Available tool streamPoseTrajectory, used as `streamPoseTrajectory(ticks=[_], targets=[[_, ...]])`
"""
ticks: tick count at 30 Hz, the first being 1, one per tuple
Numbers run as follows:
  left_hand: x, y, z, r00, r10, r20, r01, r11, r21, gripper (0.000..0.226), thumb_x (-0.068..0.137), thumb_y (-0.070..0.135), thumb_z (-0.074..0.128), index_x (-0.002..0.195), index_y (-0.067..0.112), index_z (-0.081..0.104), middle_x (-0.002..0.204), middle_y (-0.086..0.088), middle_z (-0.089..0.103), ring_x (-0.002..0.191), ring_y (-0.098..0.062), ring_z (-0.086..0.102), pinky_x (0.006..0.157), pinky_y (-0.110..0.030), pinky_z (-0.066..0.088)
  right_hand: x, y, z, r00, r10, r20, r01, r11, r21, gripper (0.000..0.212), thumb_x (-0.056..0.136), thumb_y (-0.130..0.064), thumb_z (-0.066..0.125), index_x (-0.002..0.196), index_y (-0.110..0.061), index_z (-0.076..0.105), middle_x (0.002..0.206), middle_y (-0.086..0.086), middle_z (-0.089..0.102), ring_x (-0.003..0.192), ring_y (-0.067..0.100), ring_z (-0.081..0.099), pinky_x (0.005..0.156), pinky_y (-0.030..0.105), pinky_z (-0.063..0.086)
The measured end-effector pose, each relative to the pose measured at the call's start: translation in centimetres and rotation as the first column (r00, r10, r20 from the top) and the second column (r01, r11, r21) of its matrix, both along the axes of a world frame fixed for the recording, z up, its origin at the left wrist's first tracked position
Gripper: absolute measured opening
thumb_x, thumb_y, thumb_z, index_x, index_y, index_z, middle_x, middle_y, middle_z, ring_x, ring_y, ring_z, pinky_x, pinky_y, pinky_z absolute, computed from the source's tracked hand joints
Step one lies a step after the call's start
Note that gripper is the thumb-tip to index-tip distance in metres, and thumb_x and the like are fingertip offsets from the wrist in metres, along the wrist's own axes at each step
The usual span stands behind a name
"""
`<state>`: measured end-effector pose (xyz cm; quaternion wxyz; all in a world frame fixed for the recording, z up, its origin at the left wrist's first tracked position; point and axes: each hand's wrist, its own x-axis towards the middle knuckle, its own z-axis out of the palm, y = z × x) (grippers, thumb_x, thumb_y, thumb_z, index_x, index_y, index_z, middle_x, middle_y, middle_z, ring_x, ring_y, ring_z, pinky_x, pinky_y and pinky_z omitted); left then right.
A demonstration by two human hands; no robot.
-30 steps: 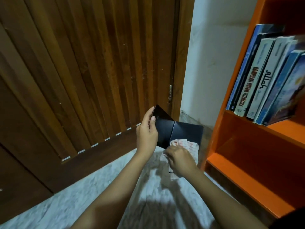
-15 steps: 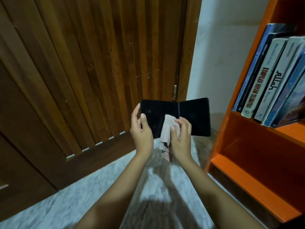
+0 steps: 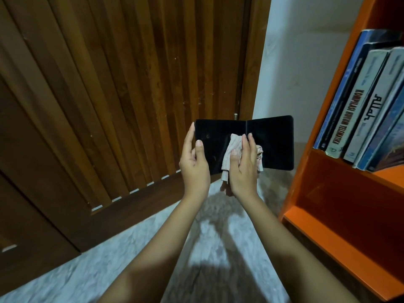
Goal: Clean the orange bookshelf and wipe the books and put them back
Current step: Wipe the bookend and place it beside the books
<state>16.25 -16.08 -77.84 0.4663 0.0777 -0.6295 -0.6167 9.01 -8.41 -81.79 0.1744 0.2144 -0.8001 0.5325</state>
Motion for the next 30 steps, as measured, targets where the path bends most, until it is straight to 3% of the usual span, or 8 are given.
streamPoseTrajectory(ticks=[5,9,11,17,20,24,30], targets=[[-0.2,-0.3,1.0,0.999,-0.035,0.02,0.036,0.997,-0.07,0.04,0.101,0.012,0.039,0.14,0.017,0.038,0.137,0.015,0.042,0.126,0.011,0.039,0.105,-0.011,0.034,-0.6,-0.3,0.3,1.0,0.016,-0.023,-0.015,1.0,0.024,0.059,0.098,-0.043,0.027,0.151,-0.022,0.013,0.159,-0.007,0.012,0.145,0.011,0.012,0.11,0.027,0.014],[-0.2,-0.4,0.9,0.997,-0.054,0.058,0.059,0.995,-0.079,0.04,0.101,0.013,0.04,0.14,0.019,0.04,0.139,0.014,0.042,0.135,-0.003,0.036,0.113,-0.029,0.033,-1.1,-0.4,1.0,0.99,0.071,-0.122,-0.056,0.991,0.122,0.066,0.094,-0.054,0.018,0.151,-0.023,0.01,0.159,-0.008,0.011,0.146,0.01,0.009,0.112,0.024,0.01],[0.0,-0.2,0.9,0.995,-0.076,0.072,0.08,0.995,-0.052,0.04,0.1,0.013,0.041,0.139,0.02,0.04,0.139,0.014,0.042,0.135,-0.005,0.037,0.112,-0.03,0.034,-1.6,-0.5,1.4,0.985,0.086,-0.146,-0.063,0.986,0.155,0.063,0.095,-0.052,0.019,0.151,-0.024,0.009,0.159,-0.008,0.011,0.145,0.011,0.01,0.111,0.024,0.011],[0.0,-0.2,1.9,0.967,-0.214,0.136,0.221,0.974,-0.041,0.041,0.1,0.016,0.043,0.14,0.025,0.04,0.14,0.016,0.043,0.132,-0.005,0.042,0.11,-0.038,0.038,-1.8,-0.9,2.3,0.993,0.094,-0.071,-0.093,0.996,0.012,0.059,0.097,-0.044,0.022,0.151,-0.022,0.013,0.158,-0.005,0.016,0.145,0.01,0.012,0.113,0.024,0.012],[0.0,-0.5,2.1,0.939,-0.301,0.167,0.312,0.949,-0.042,0.042,0.1,0.015,0.043,0.14,0.026,0.039,0.147,0.005,0.041,0.133,-0.012,0.043,0.11,-0.042,0.037,-1.3,-1.3,2.1,0.988,0.137,-0.077,-0.138,0.99,-0.005,0.056,0.099,-0.042,0.021,0.151,-0.023,0.014,0.158,-0.005,0.016,0.145,0.009,0.012,0.11,0.02,0.012],[0.3,-0.7,2.4,0.913,-0.328,0.241,0.351,0.935,-0.057,0.043,0.1,0.015,0.041,0.142,0.026,0.036,0.149,0.005,0.039,0.135,-0.005,0.038,0.111,-0.027,0.035,-0.7,-2.0,1.9,0.978,0.197,-0.071,-0.2,0.979,-0.045,0.053,0.1,-0.041,0.023,0.15,-0.028,0.014,0.157,-0.006,0.019,0.143,0.005,0.013,0.112,0.024,0.018],[0.5,-1.2,2.6,0.894,-0.372,0.248,0.375,0.926,0.036,0.043,0.1,0.014,0.041,0.141,0.027,0.038,0.145,0.005,0.043,0.127,-0.003,0.046,0.109,-0.029,0.038,-0.2,-2.5,2.4,0.952,0.274,-0.135,-0.28,0.96,-0.027,0.048,0.1,-0.038,0.027,0.146,-0.035,0.015,0.155,-0.009,0.023,0.14,0.003,0.017,0.111,0.026,0.021]])
